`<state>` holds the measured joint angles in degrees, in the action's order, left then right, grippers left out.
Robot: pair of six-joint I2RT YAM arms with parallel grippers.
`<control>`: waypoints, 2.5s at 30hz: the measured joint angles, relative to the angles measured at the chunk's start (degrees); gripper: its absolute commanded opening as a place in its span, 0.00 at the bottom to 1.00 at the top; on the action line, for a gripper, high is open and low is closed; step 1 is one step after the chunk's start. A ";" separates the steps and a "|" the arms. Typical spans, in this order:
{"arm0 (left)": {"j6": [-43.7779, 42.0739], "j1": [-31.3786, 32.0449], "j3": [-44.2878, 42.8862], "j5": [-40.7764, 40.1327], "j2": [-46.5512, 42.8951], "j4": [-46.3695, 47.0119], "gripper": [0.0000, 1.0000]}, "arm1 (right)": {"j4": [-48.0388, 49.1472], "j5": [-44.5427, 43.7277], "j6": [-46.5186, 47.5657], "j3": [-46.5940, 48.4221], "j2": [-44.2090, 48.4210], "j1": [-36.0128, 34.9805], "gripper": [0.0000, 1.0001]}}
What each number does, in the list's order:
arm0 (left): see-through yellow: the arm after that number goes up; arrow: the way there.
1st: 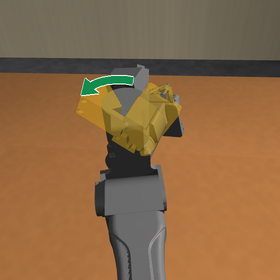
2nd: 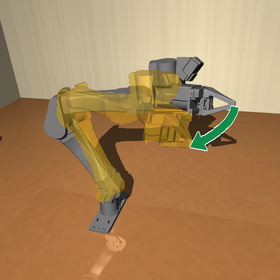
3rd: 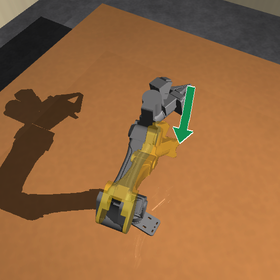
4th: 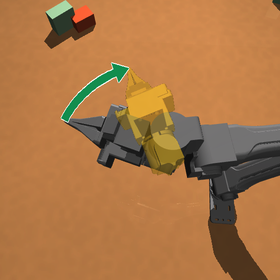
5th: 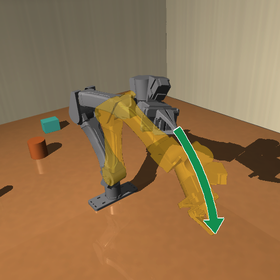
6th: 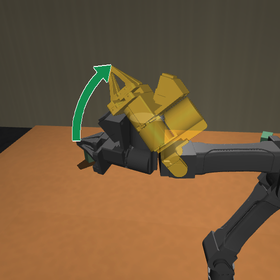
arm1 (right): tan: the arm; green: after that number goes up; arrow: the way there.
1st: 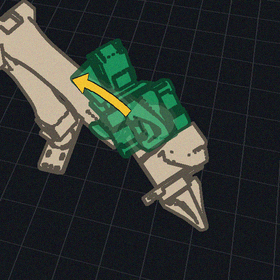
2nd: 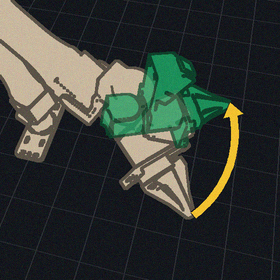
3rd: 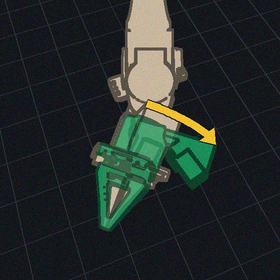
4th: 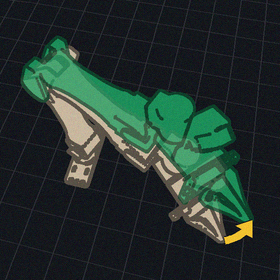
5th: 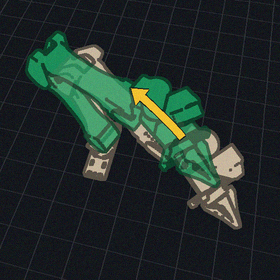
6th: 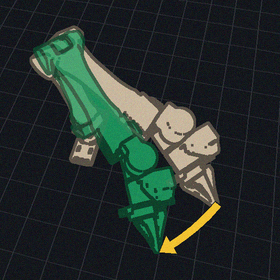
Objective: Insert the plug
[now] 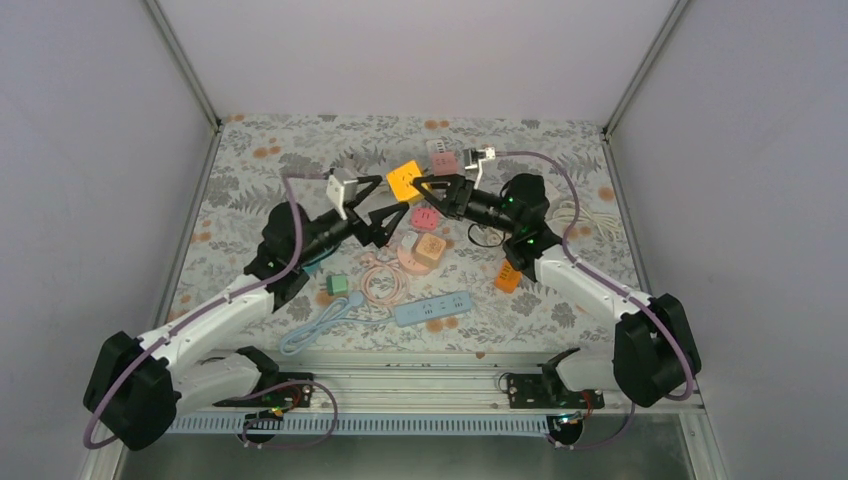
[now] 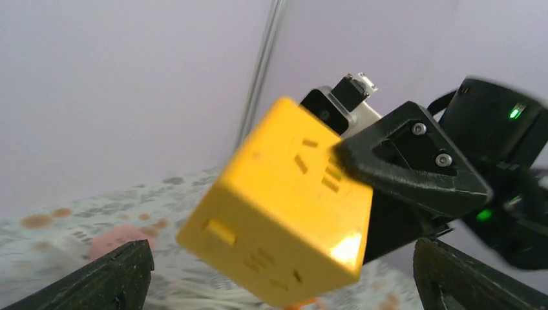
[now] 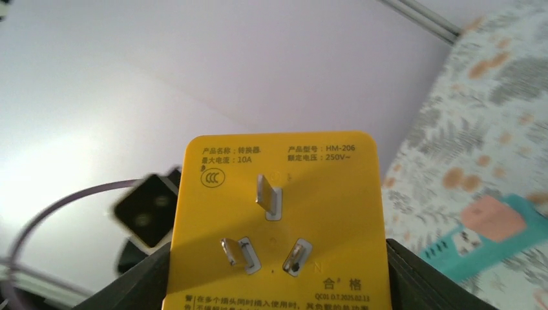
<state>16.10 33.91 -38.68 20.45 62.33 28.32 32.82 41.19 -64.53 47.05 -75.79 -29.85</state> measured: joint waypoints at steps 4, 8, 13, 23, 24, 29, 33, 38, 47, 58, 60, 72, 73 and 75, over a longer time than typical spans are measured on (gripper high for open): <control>12.41 0.13 4.09 0.96 -1.40 8.81 1.00 | 9.25 2.29 -3.02 -0.20 0.07 -0.02 0.56; 22.73 0.57 4.15 2.25 -0.20 15.91 1.00 | 18.12 4.81 -5.97 -0.87 0.04 -0.15 0.56; 32.44 0.98 4.02 3.56 1.99 23.61 0.99 | 24.92 6.67 -9.09 -2.01 -0.48 -0.50 0.56; 42.66 2.60 1.66 5.11 4.81 26.32 0.75 | 27.67 7.45 -10.21 -2.54 -1.81 -0.98 0.56; 43.08 2.60 1.62 5.01 4.81 26.08 0.74 | 27.65 7.48 -10.05 -2.54 -1.79 -0.98 0.56; 44.70 2.86 1.60 3.96 4.79 24.57 0.72 | 25.73 7.02 -7.63 -2.54 -1.49 -1.25 0.56; 45.77 3.19 1.36 3.74 4.79 23.71 0.83 | 23.50 6.45 -5.42 -2.54 -0.85 -1.27 0.56; 46.56 3.82 1.27 3.87 4.68 23.76 1.00 | 21.88 5.01 -3.82 -2.54 -0.66 -1.27 0.56; 46.62 4.57 1.49 2.91 3.80 24.72 0.84 | 22.73 4.09 -3.19 -2.56 -0.22 -1.70 0.56; 51.80 4.57 1.51 -0.07 6.36 26.51 0.42 | 22.34 1.53 -4.72 -3.21 0.48 -2.08 0.62; 52.15 4.66 1.53 -0.35 6.51 26.40 0.35 | 21.79 0.98 -4.72 -3.52 0.81 -2.08 0.76; 46.40 6.84 -4.02 -4.61 -0.48 -8.00 0.36 | -14.62 -20.44 9.29 -3.72 12.96 -1.97 0.97; 45.31 7.52 -5.97 -6.36 -1.01 -14.51 0.37 | -18.60 -23.12 10.05 -3.30 13.40 -1.95 0.97; 43.50 9.42 -9.31 -9.05 -1.29 -24.35 0.37 | -26.36 -28.59 11.17 -2.69 13.86 -1.95 0.97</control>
<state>59.59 43.33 -47.99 11.40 61.04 3.97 6.46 12.60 -53.36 44.36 -61.93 -31.79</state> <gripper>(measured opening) 0.633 0.972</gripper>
